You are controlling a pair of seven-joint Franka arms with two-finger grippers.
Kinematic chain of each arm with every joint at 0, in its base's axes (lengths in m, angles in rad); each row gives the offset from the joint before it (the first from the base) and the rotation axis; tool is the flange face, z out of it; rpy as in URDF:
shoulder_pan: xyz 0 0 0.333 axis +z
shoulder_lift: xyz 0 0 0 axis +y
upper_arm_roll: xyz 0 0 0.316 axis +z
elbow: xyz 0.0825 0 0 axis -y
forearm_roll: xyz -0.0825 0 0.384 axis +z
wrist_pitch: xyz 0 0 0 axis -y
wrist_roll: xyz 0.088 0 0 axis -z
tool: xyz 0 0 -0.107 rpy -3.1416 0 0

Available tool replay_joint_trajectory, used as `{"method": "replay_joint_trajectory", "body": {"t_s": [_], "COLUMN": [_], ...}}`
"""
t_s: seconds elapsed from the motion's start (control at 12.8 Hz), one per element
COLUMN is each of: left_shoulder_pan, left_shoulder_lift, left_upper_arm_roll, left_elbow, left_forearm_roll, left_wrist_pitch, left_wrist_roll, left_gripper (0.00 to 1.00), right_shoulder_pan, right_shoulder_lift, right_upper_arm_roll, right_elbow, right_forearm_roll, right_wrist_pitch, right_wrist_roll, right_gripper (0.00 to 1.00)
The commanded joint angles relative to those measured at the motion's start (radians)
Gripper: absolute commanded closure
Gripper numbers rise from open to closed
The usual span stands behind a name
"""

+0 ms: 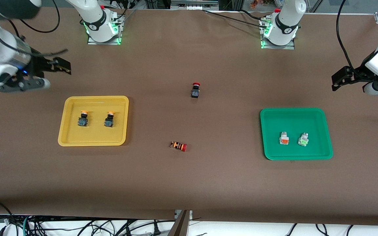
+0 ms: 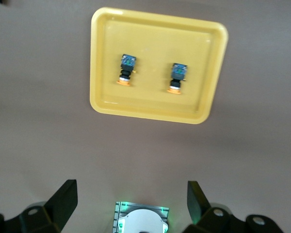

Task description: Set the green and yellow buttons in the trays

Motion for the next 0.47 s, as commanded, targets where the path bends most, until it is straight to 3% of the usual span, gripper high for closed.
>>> {"method": "replay_joint_trajectory", "body": {"t_s": [0.0,0.16,0.39], "left_shoulder_pan": [-0.010,-0.010,-0.018], "left_shoulder_lift": [-0.021,-0.021,-0.014], "left_upper_arm_roll": [0.003,0.003,0.003], "left_elbow": [-0.020,-0.022,-0.020], "left_forearm_roll": [-0.024,-0.024,-0.010], "left_wrist_pitch": [0.014,0.012,0.014], "left_wrist_roll": [-0.006,-0.006,-0.003], "left_gripper": [0.00,0.00,0.00], "right_shoulder_pan": [-0.026,-0.028,-0.026], "right_shoulder_lift": [-0.011,-0.040,-0.032], "right_upper_arm_roll": [0.013,0.011,0.013], "right_elbow": [0.068,0.073,0.081], "right_forearm_roll": [-0.052,-0.062,-0.059], "right_wrist_pitch": [-0.025,-0.102,-0.114], "right_wrist_roll": [0.001,0.004,0.001], "right_gripper": [0.00,0.00,0.00]}}
